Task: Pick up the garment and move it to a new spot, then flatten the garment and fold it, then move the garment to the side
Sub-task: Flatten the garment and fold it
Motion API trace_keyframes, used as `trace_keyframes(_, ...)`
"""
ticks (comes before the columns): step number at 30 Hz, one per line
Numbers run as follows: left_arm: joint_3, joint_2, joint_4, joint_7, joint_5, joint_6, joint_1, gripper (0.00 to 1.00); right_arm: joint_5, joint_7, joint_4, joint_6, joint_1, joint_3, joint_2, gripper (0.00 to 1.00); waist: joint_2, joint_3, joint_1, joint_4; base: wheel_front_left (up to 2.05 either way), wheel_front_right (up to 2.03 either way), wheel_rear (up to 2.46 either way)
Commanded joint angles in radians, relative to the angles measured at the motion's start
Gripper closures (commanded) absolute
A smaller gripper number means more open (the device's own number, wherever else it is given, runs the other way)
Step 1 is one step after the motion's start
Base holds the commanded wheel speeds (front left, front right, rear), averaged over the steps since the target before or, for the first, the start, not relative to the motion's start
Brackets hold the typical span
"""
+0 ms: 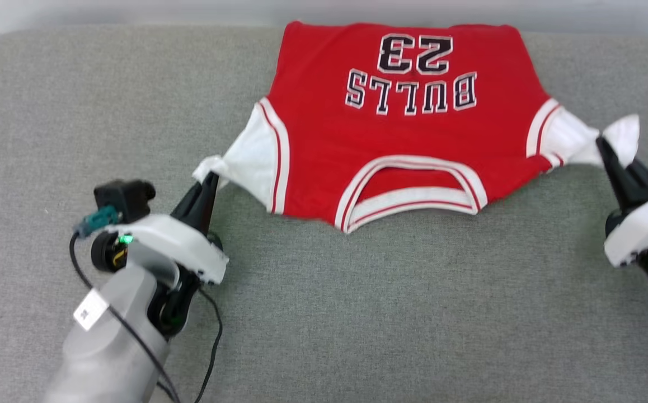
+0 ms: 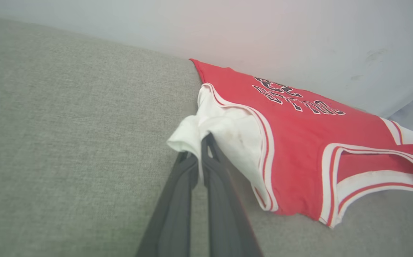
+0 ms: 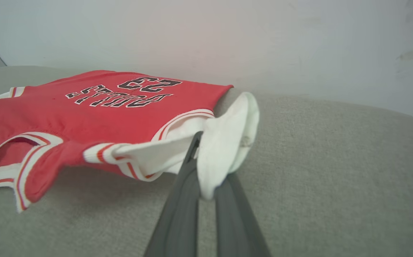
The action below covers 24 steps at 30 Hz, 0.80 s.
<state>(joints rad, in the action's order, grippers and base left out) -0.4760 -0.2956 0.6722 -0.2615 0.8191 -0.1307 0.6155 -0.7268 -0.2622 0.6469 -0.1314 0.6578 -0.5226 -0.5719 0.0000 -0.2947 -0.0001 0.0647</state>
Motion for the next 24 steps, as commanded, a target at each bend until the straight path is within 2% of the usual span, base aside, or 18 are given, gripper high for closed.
trace_keyframes(1,0.015,-0.007,-0.016,-0.005,0.002,0.001,-0.037,1.00,0.006,-0.003,-0.017,0.001,-0.040,0.020,-0.003,1.00,0.0000,0.016,0.0001,-0.002,0.00,0.00,0.00)
trace_keyframes(10,0.044,-0.052,-0.124,-0.005,0.039,0.000,-0.199,1.00,0.048,-0.003,-0.109,0.001,-0.219,0.104,0.010,1.00,0.0000,0.067,0.0001,-0.004,0.00,0.00,0.00)
trace_keyframes(24,0.071,-0.098,-0.269,-0.005,0.005,0.000,-0.388,1.00,0.074,-0.003,-0.241,0.002,-0.435,0.170,-0.008,1.00,0.0000,0.111,0.0001,-0.015,0.00,0.00,0.00)
